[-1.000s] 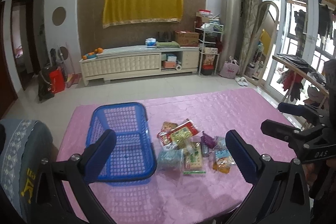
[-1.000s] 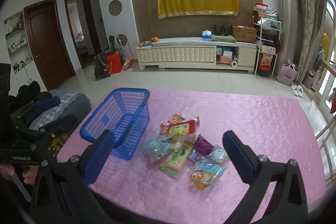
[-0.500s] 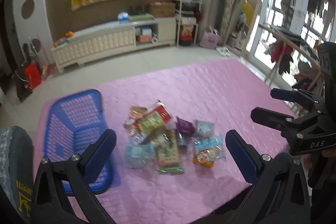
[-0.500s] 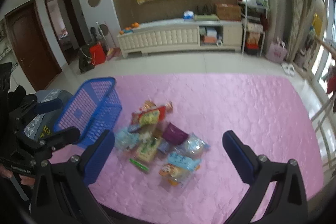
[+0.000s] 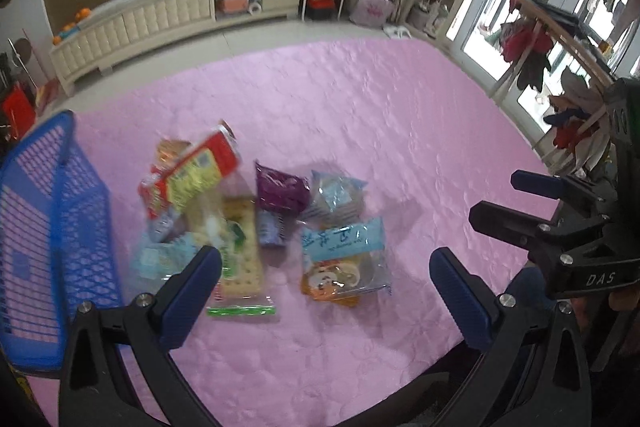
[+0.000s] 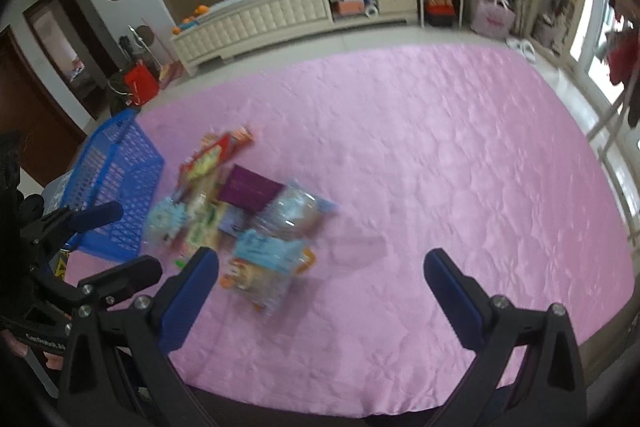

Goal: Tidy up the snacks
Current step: 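Reach the left gripper to the blue-labelled bread bag and grasp it, then carry the bread bag into the basket with left gripper while right grasps striped bag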

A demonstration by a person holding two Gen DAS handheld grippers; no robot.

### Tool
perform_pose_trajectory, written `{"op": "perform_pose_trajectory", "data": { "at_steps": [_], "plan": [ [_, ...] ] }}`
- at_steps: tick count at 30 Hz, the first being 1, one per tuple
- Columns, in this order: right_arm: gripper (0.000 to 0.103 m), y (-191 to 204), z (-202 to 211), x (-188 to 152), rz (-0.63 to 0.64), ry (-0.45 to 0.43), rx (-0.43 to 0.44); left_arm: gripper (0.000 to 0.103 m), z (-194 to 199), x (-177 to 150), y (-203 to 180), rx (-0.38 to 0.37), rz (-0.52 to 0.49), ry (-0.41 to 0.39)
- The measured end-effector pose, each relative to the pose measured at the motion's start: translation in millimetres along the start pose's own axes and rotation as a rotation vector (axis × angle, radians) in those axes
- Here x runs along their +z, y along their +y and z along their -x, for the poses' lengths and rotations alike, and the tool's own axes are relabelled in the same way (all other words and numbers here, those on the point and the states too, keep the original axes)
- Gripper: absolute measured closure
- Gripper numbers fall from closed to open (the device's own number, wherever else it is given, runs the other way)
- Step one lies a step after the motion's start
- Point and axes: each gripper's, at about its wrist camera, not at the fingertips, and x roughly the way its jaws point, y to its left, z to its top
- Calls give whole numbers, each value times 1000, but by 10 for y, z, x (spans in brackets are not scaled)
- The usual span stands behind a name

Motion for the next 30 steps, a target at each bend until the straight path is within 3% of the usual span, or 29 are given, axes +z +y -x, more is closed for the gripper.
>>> {"op": "perform_pose_trajectory", "data": {
  "at_steps": [12,20,21,23,26,30],
  "plan": [
    [0,-373,-405,-136,-37,80,-16,0,-797,-17,-85,-61,12,181],
    [0,-487,-542,-180,-48,111,-14,0,-1055,-2,-182,-42,-35,236],
    [0,-494,-548,-186,-48,114,-14,2,-1096,1,-189,-35,-38,246],
    [0,-500,-567,-194,-47,119,-12,18,-1158,3,-172,-23,-18,259],
    [0,-502,-575,-204,-52,122,-19,32,-1222,-46,-168,-76,20,289],
    [0,-474,-580,-194,-48,126,-17,36,-1122,-92,-145,-65,22,255]
  ]
}}
